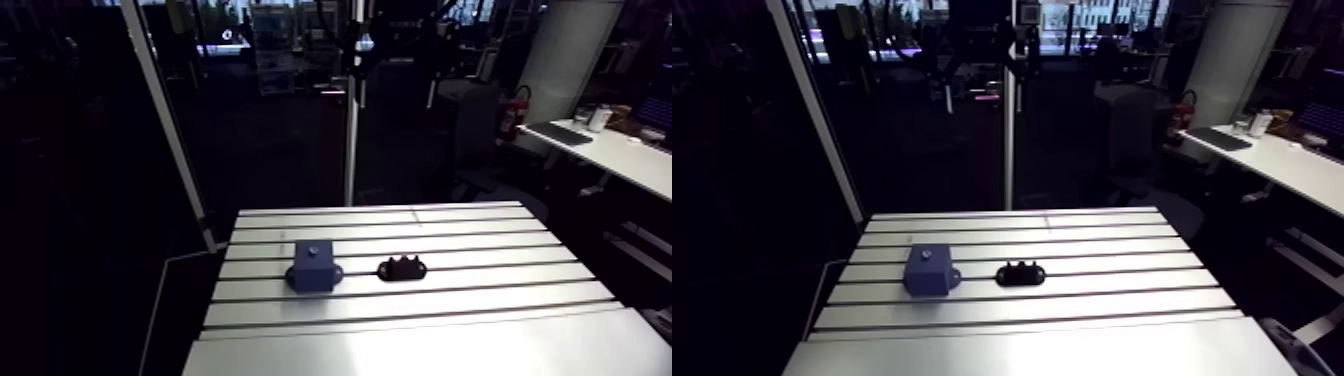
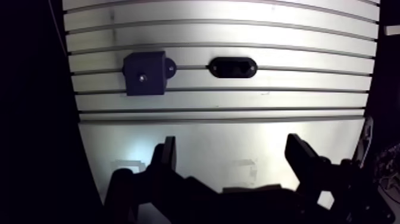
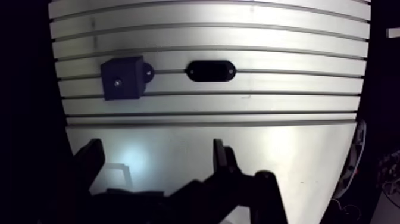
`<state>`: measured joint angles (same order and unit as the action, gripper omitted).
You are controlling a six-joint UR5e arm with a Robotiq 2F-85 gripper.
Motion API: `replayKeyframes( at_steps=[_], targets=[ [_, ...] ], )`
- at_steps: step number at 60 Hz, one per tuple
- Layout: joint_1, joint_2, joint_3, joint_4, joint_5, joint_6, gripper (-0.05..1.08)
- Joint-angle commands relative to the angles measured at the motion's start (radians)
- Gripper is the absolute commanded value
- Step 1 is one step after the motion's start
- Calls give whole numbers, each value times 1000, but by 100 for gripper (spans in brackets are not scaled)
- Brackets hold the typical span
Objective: Pick up the M10 bolt and insert it into the hole until fully seated.
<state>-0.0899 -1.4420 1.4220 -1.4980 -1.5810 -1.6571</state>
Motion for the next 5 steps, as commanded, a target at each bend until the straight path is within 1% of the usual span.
replayKeyframes(
  at_steps=[1, 5],
  targets=[
    [1, 1, 4, 8, 2, 0, 0],
    [1, 2, 5, 8, 2, 1, 0]
  ],
)
